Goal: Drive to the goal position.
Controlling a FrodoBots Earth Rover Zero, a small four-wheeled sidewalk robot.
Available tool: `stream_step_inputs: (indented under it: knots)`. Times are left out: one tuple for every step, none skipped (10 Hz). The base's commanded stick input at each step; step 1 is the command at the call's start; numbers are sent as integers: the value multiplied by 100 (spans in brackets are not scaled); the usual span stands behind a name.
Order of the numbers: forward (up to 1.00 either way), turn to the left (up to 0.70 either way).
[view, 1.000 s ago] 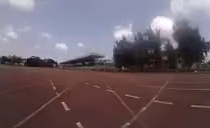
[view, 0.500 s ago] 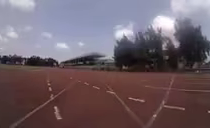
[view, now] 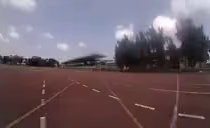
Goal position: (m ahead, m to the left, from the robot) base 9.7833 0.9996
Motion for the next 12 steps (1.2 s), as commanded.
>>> stream_step_inputs:
  knots:
    - [70,0]
    - [70,0]
    - [70,0]
    - [70,0]
    - [70,0]
    - [70,0]
    - [70,0]
    - [70,0]
    - [70,0]
    - [70,0]
    - [70,0]
    - [70,0]
